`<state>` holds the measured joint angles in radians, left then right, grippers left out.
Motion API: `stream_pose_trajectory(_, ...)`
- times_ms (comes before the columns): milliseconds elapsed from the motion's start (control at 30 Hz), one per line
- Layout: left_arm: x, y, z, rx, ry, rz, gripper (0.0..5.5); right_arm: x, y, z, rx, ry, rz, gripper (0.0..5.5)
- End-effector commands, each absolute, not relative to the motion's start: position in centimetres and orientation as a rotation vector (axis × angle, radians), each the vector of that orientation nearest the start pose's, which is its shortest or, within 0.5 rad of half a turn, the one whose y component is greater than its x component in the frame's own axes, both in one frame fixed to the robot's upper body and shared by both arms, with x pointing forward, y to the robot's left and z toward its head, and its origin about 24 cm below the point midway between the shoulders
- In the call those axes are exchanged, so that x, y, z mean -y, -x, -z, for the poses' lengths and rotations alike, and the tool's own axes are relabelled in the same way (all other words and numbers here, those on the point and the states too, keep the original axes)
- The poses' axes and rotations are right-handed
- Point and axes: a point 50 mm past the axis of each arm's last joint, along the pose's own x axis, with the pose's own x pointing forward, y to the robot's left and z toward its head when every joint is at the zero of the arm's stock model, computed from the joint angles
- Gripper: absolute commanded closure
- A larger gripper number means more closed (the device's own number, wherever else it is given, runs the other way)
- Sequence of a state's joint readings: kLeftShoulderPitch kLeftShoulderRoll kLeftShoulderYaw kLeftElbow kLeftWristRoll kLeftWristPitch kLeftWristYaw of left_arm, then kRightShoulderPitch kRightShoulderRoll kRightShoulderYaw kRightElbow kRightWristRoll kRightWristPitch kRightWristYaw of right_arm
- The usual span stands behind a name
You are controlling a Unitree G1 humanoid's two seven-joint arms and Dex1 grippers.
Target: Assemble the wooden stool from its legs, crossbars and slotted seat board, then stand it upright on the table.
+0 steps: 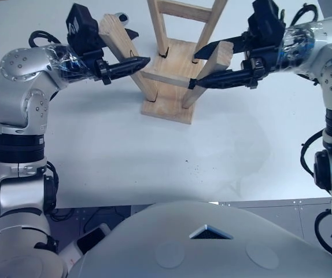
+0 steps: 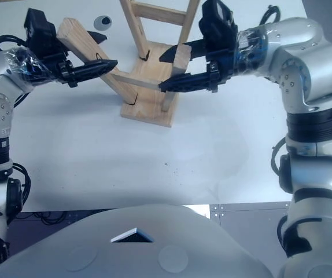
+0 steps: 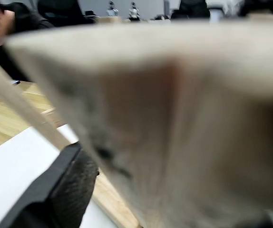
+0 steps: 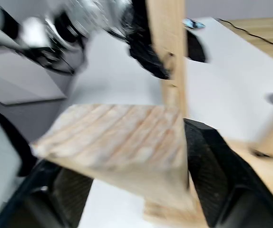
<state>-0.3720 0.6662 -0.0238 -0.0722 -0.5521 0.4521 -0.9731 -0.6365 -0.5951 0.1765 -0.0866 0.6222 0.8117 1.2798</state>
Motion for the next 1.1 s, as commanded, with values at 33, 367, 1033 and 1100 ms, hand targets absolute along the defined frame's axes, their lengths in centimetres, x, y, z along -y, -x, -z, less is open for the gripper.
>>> stream_pose_trajectory(33, -19.7, -27.2, -14.4, -0.157, -0.084, 1.058, 2.19, 12.3, -27.6, -19.1, -0.276, -0.062, -1.663, 2.05)
stream_pose_trajectory(367, -23.2, -25.1, -16.6, 0.076, 0.01, 0.841, 2.19, 14.5, -28.7, -24.5, -0.033, -0.419, -1.646, 2.05)
stream_pose_trajectory(1033, -18.2, -21.5, -1.3, -0.556, 0.047, 0.648, 4.24, 8.4, -26.9, -9.4, -0.397, 0.468, -1.17, 5.08)
stream_pose_trajectory(1100, -18.7, -23.7, -1.4, -0.53, 0.039, 0.537, 4.46, 5.5, -26.3, -9.0, -0.446, 0.465, -1.205, 5.39)
